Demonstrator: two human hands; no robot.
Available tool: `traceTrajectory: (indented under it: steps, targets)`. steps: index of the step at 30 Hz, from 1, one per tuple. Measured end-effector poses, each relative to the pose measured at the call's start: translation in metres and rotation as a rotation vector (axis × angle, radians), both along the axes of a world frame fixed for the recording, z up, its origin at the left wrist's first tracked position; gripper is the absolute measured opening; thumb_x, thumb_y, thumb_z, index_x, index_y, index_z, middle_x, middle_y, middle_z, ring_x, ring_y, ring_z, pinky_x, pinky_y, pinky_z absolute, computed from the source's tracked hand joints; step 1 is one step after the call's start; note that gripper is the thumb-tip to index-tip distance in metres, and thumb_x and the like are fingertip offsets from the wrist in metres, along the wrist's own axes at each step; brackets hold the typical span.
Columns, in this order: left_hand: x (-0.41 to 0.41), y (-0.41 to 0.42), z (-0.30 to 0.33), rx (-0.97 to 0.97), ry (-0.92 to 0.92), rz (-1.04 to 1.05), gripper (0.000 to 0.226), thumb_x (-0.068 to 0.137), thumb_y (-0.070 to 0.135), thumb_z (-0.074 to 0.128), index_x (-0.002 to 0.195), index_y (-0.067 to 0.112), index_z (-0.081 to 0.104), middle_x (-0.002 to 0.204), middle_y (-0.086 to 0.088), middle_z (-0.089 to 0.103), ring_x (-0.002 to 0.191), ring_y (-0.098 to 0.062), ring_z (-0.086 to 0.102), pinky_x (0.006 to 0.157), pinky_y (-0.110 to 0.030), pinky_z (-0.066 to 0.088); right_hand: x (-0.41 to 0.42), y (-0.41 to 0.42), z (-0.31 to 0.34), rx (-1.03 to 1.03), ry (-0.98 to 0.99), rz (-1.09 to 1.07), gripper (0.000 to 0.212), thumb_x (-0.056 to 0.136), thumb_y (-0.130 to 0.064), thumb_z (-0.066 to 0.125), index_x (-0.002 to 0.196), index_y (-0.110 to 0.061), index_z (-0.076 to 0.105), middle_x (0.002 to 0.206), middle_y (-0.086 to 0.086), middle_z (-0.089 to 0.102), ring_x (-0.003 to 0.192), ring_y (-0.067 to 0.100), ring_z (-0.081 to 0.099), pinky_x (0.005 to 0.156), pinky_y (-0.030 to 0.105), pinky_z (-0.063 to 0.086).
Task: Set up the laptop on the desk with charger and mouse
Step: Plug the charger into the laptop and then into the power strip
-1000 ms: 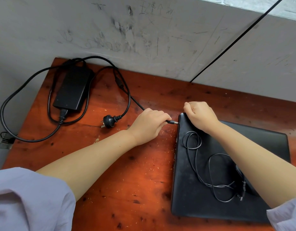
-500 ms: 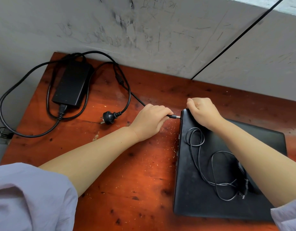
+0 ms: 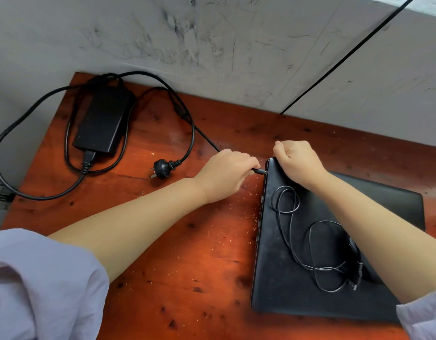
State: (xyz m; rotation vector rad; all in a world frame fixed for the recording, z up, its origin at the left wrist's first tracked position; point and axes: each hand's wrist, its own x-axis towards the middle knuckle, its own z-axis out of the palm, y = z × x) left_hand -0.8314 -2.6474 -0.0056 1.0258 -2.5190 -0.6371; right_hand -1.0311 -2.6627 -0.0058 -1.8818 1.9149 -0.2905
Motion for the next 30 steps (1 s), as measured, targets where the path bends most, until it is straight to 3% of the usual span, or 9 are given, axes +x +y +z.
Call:
traceTrajectory:
  steps: [9, 14, 18, 21, 25, 30]
  targets:
    - [-0.006, 0.000, -0.019, 0.052, -0.099, -0.007, 0.018, 0.092, 0.013, 0.049, 0.105, 0.005, 0.060, 0.098, -0.011, 0.069, 0.091, -0.032, 0.061, 0.081, -0.039, 0.041, 0.009, -0.004, -0.020, 0.041, 0.032, -0.002, 0.051, 0.092, -0.034, 0.034, 0.046, -0.012, 0.028, 0.047, 0.003, 0.037, 0.051, 0.028, 0.038, 0.046, 0.032, 0.025]
    - [-0.001, 0.002, -0.035, 0.102, -0.201, -0.005, 0.020, 0.094, 0.021, 0.048, 0.104, 0.007, 0.057, 0.100, -0.011, 0.065, 0.096, -0.031, 0.055, 0.083, -0.040, 0.042, 0.018, 0.001, -0.038, 0.076, 0.090, 0.023, 0.052, 0.093, -0.038, 0.032, 0.047, -0.012, 0.035, 0.049, -0.003, 0.042, 0.058, 0.032, 0.044, 0.056, 0.032, 0.029]
    - [-0.004, 0.004, -0.041, 0.016, -0.205, 0.010, 0.015, 0.090, 0.015, 0.053, 0.097, 0.004, 0.059, 0.102, -0.014, 0.058, 0.094, -0.032, 0.051, 0.078, -0.043, 0.042, 0.018, 0.003, -0.043, 0.000, 0.184, 0.074, 0.052, 0.095, -0.035, 0.035, 0.048, -0.012, 0.039, 0.051, -0.004, 0.040, 0.061, 0.032, 0.048, 0.055, 0.031, 0.027]
    - [-0.007, 0.007, -0.044, -0.002, -0.209, 0.041, 0.012, 0.089, 0.013, 0.054, 0.092, 0.002, 0.058, 0.099, -0.016, 0.057, 0.092, -0.033, 0.051, 0.076, -0.043, 0.042, 0.012, 0.013, -0.043, -0.089, 0.220, 0.148, 0.040, 0.095, -0.029, 0.041, 0.060, -0.011, 0.052, 0.064, 0.006, 0.054, 0.076, 0.028, 0.052, 0.057, 0.029, 0.029]
    - [-0.009, 0.010, -0.048, 0.063, -0.237, 0.129, 0.015, 0.092, 0.019, 0.050, 0.100, 0.008, 0.056, 0.105, -0.010, 0.056, 0.099, -0.029, 0.049, 0.083, -0.040, 0.038, 0.001, 0.028, -0.035, -0.055, 0.114, 0.111, 0.018, 0.093, -0.019, 0.046, 0.090, -0.008, 0.060, 0.088, 0.011, 0.062, 0.089, 0.031, 0.052, 0.067, 0.036, 0.040]
    - [0.005, 0.029, -0.032, 0.079, -0.211, 0.196, 0.030, 0.092, 0.019, 0.048, 0.120, 0.011, 0.052, 0.117, -0.010, 0.052, 0.109, -0.029, 0.046, 0.096, -0.040, 0.034, 0.024, 0.038, -0.007, -0.067, 0.112, 0.086, 0.018, 0.090, -0.011, 0.048, 0.102, -0.007, 0.061, 0.104, 0.012, 0.059, 0.098, 0.032, 0.050, 0.080, 0.041, 0.043]
